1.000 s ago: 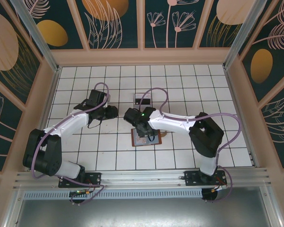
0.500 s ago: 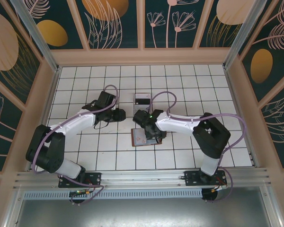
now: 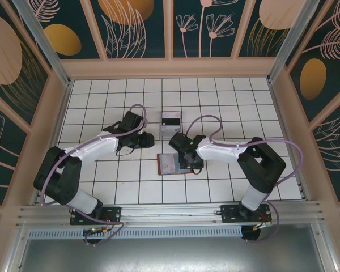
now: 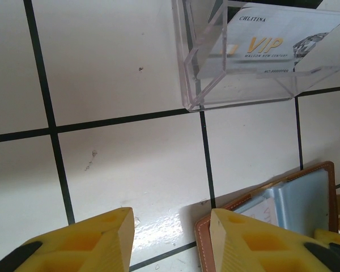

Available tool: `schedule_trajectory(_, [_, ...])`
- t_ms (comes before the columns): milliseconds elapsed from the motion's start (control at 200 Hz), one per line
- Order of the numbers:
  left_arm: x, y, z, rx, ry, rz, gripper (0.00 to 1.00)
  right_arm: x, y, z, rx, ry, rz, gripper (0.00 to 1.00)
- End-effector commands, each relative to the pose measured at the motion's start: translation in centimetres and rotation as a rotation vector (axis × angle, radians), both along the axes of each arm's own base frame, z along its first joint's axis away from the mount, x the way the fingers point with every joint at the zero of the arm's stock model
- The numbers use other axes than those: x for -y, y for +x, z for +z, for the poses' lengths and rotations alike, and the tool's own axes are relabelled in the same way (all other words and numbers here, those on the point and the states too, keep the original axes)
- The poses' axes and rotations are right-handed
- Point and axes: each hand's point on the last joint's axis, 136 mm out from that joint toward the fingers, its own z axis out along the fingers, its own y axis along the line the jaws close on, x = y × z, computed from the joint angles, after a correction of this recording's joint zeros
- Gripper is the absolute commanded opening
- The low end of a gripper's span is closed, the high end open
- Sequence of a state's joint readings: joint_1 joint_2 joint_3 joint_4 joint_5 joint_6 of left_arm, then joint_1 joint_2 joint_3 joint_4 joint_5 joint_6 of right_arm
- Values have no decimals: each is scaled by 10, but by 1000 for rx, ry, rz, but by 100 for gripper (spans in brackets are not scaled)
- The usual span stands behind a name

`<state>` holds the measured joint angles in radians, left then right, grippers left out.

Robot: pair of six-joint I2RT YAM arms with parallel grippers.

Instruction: Take the credit cards out of the card holder

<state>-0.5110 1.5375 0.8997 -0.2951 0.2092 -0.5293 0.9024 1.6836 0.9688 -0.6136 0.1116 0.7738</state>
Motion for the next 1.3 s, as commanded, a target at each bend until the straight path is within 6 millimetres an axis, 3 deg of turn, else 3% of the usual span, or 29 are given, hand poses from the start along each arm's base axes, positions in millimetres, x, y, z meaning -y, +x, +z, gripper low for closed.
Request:
schedule_trajectory(0, [7,5,6,7,-16,3,41,0,-2,-3,-12,61,-38,42])
schedule_trajectory(315, [8,-1,2,-13,-17,-7,41,-7,-6,-4,-29,120,-43,31])
schedule_trajectory(646, [12,-30,-9,-66,-25,-42,41,-16,-3,2,-21,128,-22,27])
schedule_trajectory(946, [32,-61,-35,-136,-16,-95,37,-21,4,24,8,115,-13,34])
schedule_trajectory(1296, [31,-68,-49,-157,27,-113,31,-27,15,55,56,122,-2,35])
